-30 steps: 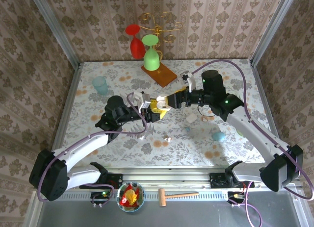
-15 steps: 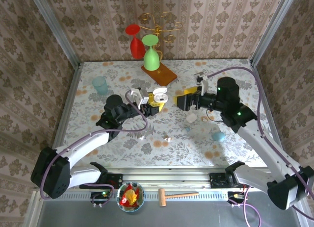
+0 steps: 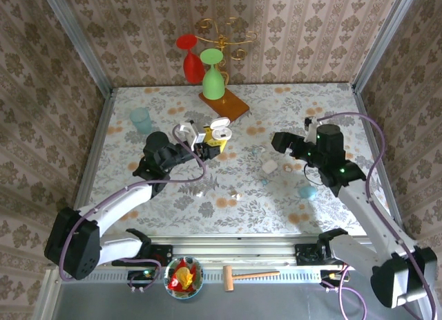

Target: Insert wireless bluetooth earbuds into charging case

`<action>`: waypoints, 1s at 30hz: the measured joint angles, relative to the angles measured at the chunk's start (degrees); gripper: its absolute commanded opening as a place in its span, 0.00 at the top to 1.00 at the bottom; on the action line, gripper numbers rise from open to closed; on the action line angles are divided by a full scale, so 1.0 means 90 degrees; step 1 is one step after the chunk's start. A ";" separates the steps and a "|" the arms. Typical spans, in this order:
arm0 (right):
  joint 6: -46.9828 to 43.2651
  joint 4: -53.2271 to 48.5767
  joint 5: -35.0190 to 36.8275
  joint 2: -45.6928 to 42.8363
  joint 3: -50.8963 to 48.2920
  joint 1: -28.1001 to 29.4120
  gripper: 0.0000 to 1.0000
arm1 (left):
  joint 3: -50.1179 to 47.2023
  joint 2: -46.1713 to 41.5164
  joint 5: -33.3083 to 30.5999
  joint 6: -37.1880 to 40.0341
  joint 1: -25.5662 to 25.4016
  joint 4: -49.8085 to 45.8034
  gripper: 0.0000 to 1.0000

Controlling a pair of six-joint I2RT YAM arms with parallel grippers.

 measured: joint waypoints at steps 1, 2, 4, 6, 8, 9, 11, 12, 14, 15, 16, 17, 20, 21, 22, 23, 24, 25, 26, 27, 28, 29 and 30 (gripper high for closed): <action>0.0000 -0.0032 0.0053 0.0214 0.0000 -0.0002 0.03 | -0.0005 -0.0039 0.0022 0.0007 0.0002 0.0000 0.90; -0.0002 -0.0041 0.0080 0.0391 0.0000 -0.0002 0.03 | -0.0012 -0.0085 0.0044 0.0024 0.0002 0.0000 0.90; -0.0032 -0.0092 0.0104 0.0816 0.0019 -0.0002 0.03 | -0.0017 -0.0172 0.0092 0.0029 0.0002 0.0000 0.90; -0.0129 -0.0284 0.0134 0.1205 0.0153 -0.0002 0.02 | -0.0041 -0.0262 0.0138 0.0046 0.0002 0.0005 0.91; -0.0197 -0.0483 0.0214 0.1571 0.0357 -0.0002 0.02 | -0.0090 -0.0350 0.0168 0.0051 0.0002 0.0012 0.92; -0.0233 -0.0556 0.0253 0.1698 0.0442 -0.0002 0.02 | -0.0112 -0.0381 0.0170 0.0051 0.0002 0.0019 0.93; -0.0272 -0.0629 0.0398 0.1778 0.0476 -0.0002 0.03 | -0.0175 -0.0423 0.0168 0.0053 0.0002 0.0058 0.94; -0.0274 -0.0712 0.0481 0.1783 0.0476 -0.0002 0.03 | -0.0219 -0.0432 0.0163 0.0058 0.0000 0.0092 0.94; -0.0277 -0.0828 0.0639 0.1802 0.0474 -0.0002 0.04 | -0.0313 -0.0432 0.0155 0.0075 0.0000 0.0153 0.94; -0.0272 -0.0882 0.0726 0.1821 0.0471 -0.0002 0.04 | -0.0367 -0.0432 0.0138 0.0075 0.0000 0.0187 0.94; -0.0270 -0.0901 0.0816 0.1848 0.0461 -0.0002 0.07 | -0.0410 -0.0432 0.0117 0.0078 0.0000 0.0209 0.94; -0.0274 -0.0935 0.0901 0.1882 0.0457 -0.0002 0.09 | -0.0442 -0.0432 0.0095 0.0080 -0.0007 0.0236 0.94; -0.0272 -0.1022 0.1192 0.2004 0.0359 -0.0010 0.20 | -0.0529 -0.0432 0.0039 0.0121 -0.0012 0.0318 0.97; -0.0267 -0.1030 0.1265 0.2064 0.0306 -0.0019 0.22 | -0.0551 -0.0432 0.0029 0.0131 -0.0012 0.0357 0.97; -0.0248 -0.1030 0.1321 0.2140 0.0257 -0.0044 0.24 | -0.0568 -0.0432 0.0019 0.0146 -0.0012 0.0384 0.97; -0.0228 -0.1037 0.1358 0.2217 0.0226 -0.0056 0.26 | -0.0576 -0.0432 0.0015 0.0155 -0.0017 0.0398 0.97; -0.0199 -0.1042 0.1379 0.2331 0.0209 -0.0075 0.28 | -0.0585 -0.0430 0.0015 0.0170 -0.0019 0.0427 0.96; -0.0175 -0.1032 0.1387 0.2448 0.0209 -0.0087 0.28 | -0.0585 -0.0425 0.0017 0.0185 -0.0029 0.0447 0.96; -0.0146 -0.1005 0.1389 0.2567 0.0209 -0.0087 0.29 | -0.0585 -0.0420 0.0015 0.0197 -0.0049 0.0469 0.96; -0.0134 -0.0984 0.1387 0.2681 0.0209 -0.0087 0.28 | -0.0585 -0.0413 0.0017 0.0204 -0.0056 0.0478 0.96; -0.0124 -0.0967 0.1384 0.2803 0.0209 -0.0087 0.28 | -0.0585 -0.0406 0.0017 0.0211 -0.0068 0.0481 0.96; -0.0126 -0.0945 0.1375 0.2897 0.0209 -0.0087 0.28 | -0.0585 -0.0393 0.0017 0.0214 -0.0092 0.0483 0.96; -0.0129 -0.0906 0.1358 0.3007 0.0209 -0.0087 0.28 | -0.0585 -0.0384 0.0017 0.0216 -0.0097 0.0481 0.95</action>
